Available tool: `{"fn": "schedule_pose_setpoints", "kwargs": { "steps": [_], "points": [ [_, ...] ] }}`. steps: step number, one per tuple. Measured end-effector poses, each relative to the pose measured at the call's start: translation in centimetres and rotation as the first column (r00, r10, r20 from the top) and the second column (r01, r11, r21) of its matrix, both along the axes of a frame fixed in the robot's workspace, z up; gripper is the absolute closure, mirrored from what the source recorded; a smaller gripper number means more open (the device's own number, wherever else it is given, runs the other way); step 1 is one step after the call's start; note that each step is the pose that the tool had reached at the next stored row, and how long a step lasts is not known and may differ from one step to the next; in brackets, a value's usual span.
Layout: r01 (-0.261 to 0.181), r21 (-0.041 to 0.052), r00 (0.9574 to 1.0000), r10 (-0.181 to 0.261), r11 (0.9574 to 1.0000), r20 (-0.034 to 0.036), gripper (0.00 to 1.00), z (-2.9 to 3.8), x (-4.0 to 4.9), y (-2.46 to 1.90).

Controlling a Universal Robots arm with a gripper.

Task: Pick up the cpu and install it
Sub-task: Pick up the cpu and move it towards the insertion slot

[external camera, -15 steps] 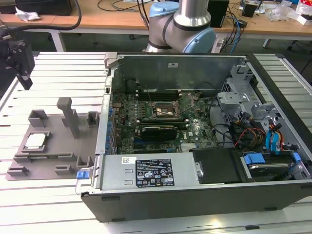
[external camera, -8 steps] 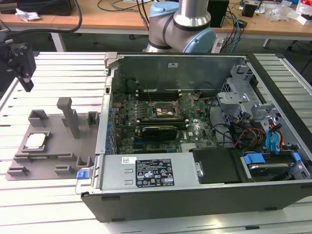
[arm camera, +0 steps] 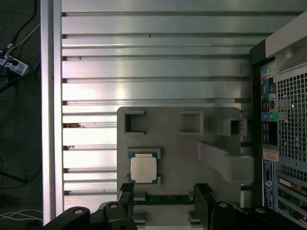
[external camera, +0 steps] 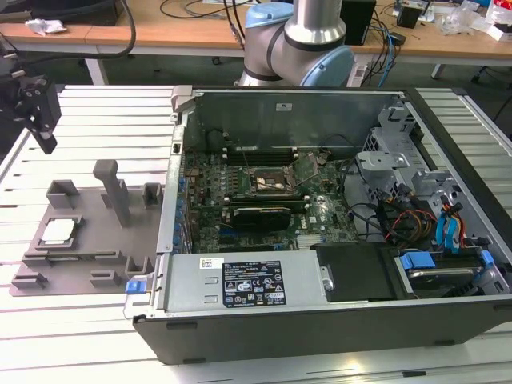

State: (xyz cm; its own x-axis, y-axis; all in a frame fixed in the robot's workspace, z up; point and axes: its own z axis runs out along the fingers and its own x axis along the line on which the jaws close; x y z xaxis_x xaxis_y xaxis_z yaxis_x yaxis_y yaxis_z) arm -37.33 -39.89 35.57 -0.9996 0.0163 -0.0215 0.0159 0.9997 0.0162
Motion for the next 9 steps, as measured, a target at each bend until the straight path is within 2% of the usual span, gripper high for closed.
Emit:
{"fn": "schedule_pose_setpoints", "kwargs": {
  "steps": [9],
  "points": [
    [0.000, -0.0001, 1.0000, 0.000, 1.0000, -0.0001, 0.38, -0.62, 0.00, 0.00]
  ]
}}
